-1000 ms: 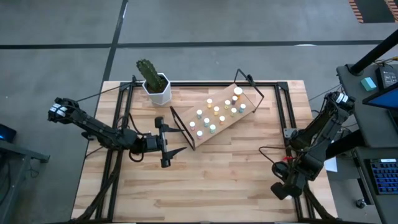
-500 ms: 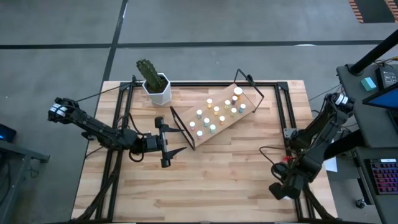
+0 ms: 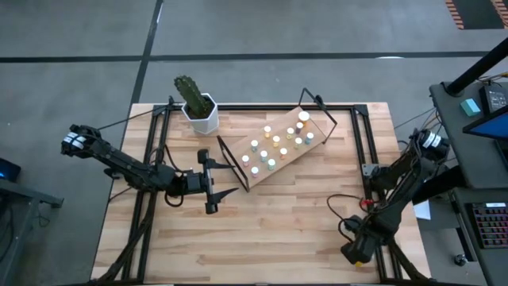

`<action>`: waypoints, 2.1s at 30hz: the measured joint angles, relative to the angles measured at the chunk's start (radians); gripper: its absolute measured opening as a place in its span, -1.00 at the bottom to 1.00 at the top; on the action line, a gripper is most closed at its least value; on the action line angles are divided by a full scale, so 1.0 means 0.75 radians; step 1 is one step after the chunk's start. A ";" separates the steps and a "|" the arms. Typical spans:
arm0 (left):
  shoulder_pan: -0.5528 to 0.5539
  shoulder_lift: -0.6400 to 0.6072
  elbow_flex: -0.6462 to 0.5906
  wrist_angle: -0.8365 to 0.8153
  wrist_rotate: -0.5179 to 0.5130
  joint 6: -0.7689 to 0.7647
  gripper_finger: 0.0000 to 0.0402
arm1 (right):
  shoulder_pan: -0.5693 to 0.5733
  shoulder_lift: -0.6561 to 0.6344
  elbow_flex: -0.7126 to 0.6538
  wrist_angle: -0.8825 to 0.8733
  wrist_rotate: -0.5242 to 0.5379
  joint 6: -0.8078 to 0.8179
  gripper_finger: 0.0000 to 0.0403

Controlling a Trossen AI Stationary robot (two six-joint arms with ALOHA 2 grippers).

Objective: Pick and place medicine bottles onto shelf by color
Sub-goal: Put the orange pill bottle on the shelf aligned with the other orange pill bottle

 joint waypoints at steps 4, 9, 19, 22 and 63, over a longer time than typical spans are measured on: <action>0.000 0.000 0.000 0.001 -0.001 0.000 0.40 | 0.002 0.030 0.010 0.000 -0.007 -0.005 0.15; 0.000 0.000 0.000 0.001 -0.003 0.000 0.40 | 0.002 0.019 0.020 -0.020 -0.008 -0.139 0.11; 0.000 0.000 0.000 0.000 -0.003 -0.001 0.40 | 0.048 -0.035 0.098 -0.114 0.225 -0.776 0.11; 0.000 0.000 0.000 0.000 -0.003 -0.001 0.40 | 0.074 0.006 0.119 -0.079 0.212 -1.017 0.11; -0.007 0.014 -0.008 -0.011 0.000 -0.080 0.40 | -0.379 0.134 0.523 -0.098 1.315 -2.094 -0.13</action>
